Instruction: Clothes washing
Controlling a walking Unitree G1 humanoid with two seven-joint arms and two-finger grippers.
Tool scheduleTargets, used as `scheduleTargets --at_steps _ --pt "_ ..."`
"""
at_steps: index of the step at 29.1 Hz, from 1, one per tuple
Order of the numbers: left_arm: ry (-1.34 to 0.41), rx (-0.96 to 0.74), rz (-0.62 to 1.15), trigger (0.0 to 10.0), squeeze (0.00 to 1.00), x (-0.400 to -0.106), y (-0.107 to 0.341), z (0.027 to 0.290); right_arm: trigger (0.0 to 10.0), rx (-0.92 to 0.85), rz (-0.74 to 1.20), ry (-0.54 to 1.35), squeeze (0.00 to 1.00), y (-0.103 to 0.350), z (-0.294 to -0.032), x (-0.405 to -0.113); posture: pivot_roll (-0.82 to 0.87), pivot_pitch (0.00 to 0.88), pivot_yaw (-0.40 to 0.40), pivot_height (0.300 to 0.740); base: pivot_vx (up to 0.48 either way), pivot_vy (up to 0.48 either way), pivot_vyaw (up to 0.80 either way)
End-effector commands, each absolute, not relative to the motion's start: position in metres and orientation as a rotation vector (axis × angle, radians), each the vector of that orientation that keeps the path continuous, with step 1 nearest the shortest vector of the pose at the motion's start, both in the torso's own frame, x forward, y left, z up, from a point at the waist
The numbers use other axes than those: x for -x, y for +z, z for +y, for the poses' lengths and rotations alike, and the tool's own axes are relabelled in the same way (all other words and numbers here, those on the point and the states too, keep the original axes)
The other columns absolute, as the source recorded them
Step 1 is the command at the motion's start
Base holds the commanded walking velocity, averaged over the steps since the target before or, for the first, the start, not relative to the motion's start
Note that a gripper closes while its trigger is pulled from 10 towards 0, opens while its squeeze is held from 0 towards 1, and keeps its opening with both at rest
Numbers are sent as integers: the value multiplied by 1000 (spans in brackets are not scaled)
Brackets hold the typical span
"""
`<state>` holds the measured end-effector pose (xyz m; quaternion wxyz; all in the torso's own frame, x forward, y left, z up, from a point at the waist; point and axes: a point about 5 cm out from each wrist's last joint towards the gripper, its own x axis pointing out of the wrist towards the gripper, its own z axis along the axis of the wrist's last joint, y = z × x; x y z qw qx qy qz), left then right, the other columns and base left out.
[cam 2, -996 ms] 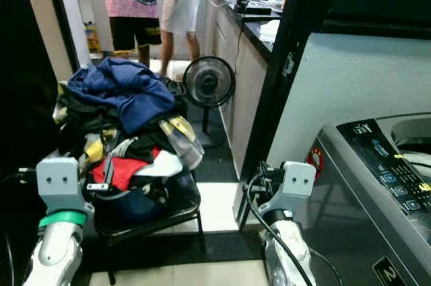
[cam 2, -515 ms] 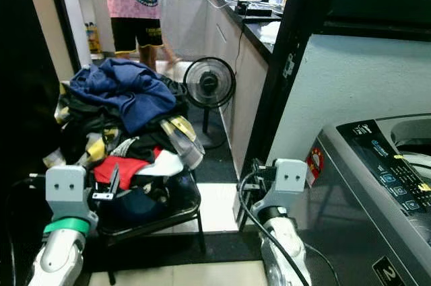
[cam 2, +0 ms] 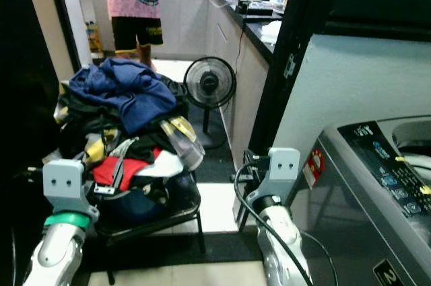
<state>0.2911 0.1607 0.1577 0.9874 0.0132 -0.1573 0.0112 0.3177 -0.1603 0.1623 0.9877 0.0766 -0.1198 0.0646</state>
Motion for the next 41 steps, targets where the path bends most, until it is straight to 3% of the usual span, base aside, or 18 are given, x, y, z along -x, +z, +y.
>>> scheduleTargets --at_steps 1,17,24,28,35,41 --pt "22 -16 -304 10000 0 -292 157 160 10000 -157 -243 141 0 165 -158 -318 -27 9 -15 740 420 0 0" --pt "9 -4 -308 10000 0 -293 157 161 10000 -125 -245 169 0 169 -155 -320 -27 7 -20 740 418 0 0" --pt "-1 0 -306 10000 0 -294 157 159 10000 -96 -250 188 0 172 -153 -319 -32 11 -16 740 419 0 800" --pt "-3 3 -304 10000 0 -294 157 158 10000 -152 -306 209 0 193 -148 -323 -36 12 -12 740 416 0 800" --pt "5 7 -295 10000 0 -297 156 158 10000 -204 -369 343 0 222 -130 -327 -38 10 -9 740 389 0 0" --pt "38 6 -289 10000 0 -301 156 161 10000 -181 -363 374 0 226 -123 -333 -32 7 -14 740 0 0 0"
